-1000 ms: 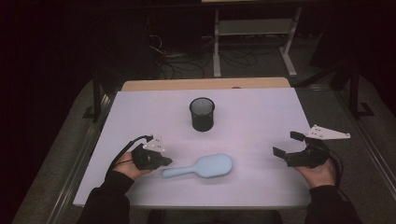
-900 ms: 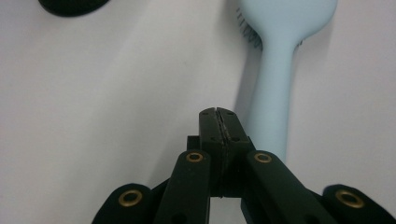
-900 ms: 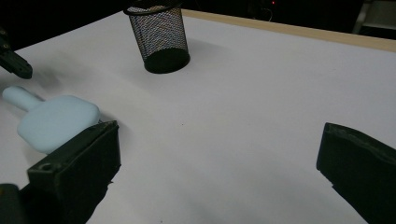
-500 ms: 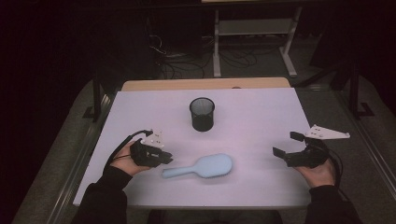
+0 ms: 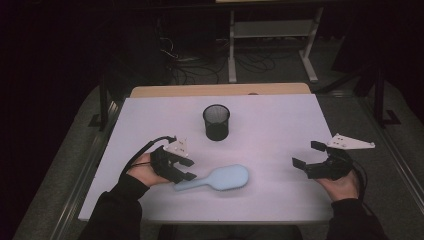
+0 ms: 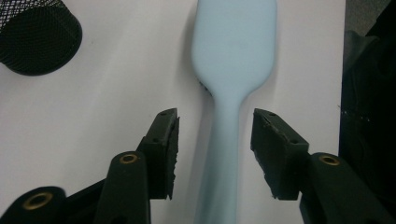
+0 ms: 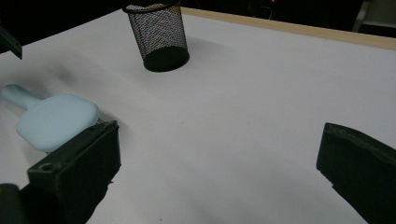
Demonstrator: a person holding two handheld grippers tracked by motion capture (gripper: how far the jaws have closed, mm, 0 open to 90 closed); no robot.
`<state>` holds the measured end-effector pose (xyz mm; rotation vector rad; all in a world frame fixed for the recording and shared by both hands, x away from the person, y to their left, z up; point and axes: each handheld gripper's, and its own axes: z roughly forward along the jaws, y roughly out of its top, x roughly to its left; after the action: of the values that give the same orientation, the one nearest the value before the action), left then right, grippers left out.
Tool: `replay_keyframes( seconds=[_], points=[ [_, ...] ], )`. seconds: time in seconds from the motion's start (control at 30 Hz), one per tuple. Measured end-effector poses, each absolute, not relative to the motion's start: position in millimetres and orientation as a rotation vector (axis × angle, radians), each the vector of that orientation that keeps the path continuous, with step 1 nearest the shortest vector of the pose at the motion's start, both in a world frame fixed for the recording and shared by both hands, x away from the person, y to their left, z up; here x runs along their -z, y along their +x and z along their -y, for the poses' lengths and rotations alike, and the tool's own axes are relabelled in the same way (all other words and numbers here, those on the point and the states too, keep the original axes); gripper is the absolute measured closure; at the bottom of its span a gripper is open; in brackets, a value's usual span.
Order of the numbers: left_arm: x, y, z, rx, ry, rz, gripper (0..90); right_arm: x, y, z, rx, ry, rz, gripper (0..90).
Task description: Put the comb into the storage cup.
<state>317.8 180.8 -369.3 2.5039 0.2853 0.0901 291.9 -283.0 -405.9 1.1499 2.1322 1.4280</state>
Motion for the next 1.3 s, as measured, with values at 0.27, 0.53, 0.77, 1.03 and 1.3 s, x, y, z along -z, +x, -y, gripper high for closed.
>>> replay_keyframes(
  seconds=[0.27, 0.53, 0.77, 1.03, 1.3],
  points=[
    [377, 316, -174, -0.07, 2.51, -0.281, 35.6, 406, 292, 282, -1.419, 1.15, -2.138, 0.0],
    [385, 314, -166, -0.04, 2.517, -0.254, 30.3, 406, 292, 283, -1.424, 1.15, -2.141, 0.0],
    [394, 313, -159, -0.031, 2.535, -0.236, 29.8, 407, 292, 282, -1.421, 1.15, -2.148, 0.0],
    [400, 313, -153, -0.025, 2.543, -0.225, 28.3, 407, 292, 282, -1.422, 1.147, -2.149, 0.0],
    [406, 314, -151, -0.025, 2.557, -0.235, 24.6, 407, 292, 282, -1.421, 1.147, -2.15, 0.0]
  ],
)
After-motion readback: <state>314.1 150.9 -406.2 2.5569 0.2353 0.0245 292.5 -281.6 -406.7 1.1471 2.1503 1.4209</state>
